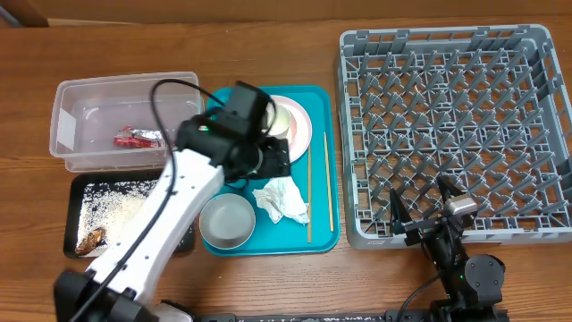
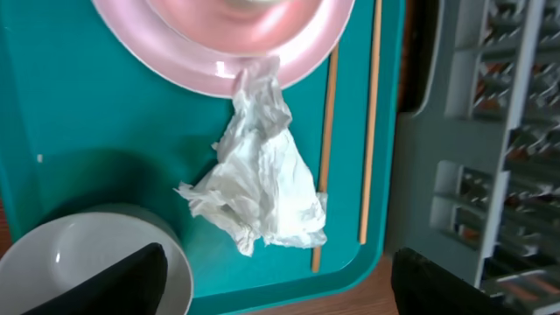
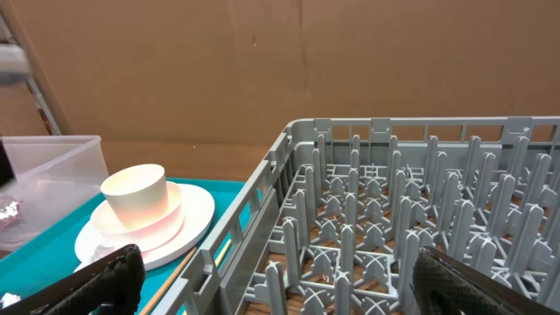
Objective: Sort waste into correct bins and load items into the dishwasher
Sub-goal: 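Move the left gripper to the white tissue on the teal tray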
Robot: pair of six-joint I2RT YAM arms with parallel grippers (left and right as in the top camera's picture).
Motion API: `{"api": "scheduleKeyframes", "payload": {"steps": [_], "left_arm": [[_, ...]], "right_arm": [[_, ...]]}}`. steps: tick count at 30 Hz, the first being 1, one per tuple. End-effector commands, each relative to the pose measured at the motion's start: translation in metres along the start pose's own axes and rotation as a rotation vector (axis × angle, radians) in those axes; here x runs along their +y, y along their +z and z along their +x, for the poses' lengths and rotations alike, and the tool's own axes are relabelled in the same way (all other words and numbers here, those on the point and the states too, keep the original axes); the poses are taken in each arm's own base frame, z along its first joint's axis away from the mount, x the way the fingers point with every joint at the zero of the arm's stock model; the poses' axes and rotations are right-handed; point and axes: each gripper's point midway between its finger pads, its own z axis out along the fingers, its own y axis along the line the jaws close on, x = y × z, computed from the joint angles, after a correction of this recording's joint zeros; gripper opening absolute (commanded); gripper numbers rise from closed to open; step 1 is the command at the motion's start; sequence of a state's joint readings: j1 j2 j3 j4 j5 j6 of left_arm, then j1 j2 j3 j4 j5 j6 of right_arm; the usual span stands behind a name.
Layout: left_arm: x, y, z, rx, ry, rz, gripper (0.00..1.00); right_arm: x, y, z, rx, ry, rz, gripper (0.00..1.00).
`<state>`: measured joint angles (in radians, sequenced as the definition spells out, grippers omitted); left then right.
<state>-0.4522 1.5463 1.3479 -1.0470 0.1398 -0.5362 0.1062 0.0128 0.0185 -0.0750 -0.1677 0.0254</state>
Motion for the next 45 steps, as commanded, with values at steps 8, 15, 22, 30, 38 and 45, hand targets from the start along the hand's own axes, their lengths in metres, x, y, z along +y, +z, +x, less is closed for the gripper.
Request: {"api": "scheduleKeyframes", "payload": {"steps": [8, 15, 22, 30, 38, 45], "left_arm": [[0.009, 0.063, 0.017, 0.125, 0.052, -0.164, 0.9], [0.018, 0.098, 0.027, 0.214, 0.042, -0.208, 0.93], [0.02, 0.112, 0.034, 0.261, 0.038, -0.213, 0.93], [0.018, 0.114, 0.03, 0.244, 0.042, -0.205, 0.93], [0.014, 0.12, 0.034, 0.234, 0.062, -0.2, 0.93], [0.018, 0.13, 0.038, 0.232, 0.061, -0.202, 0.92]], "right_arm": [[0.0, 0.0, 0.002, -0.004, -0.007, 0.003, 1.0], [0.0, 0.0, 0.002, -0.004, -0.006, 0.003, 1.0], [0.0, 0.0, 0.002, -0.004, -0.006, 0.003, 1.0], [0.0, 0.0, 0.002, -0.004, -0.007, 0.003, 1.0], [0.0, 0.0, 0.002, -0.004, -0.007, 0.003, 1.0], [0.0, 0.0, 0.002, -0.004, -0.007, 0.003, 1.0]]}}
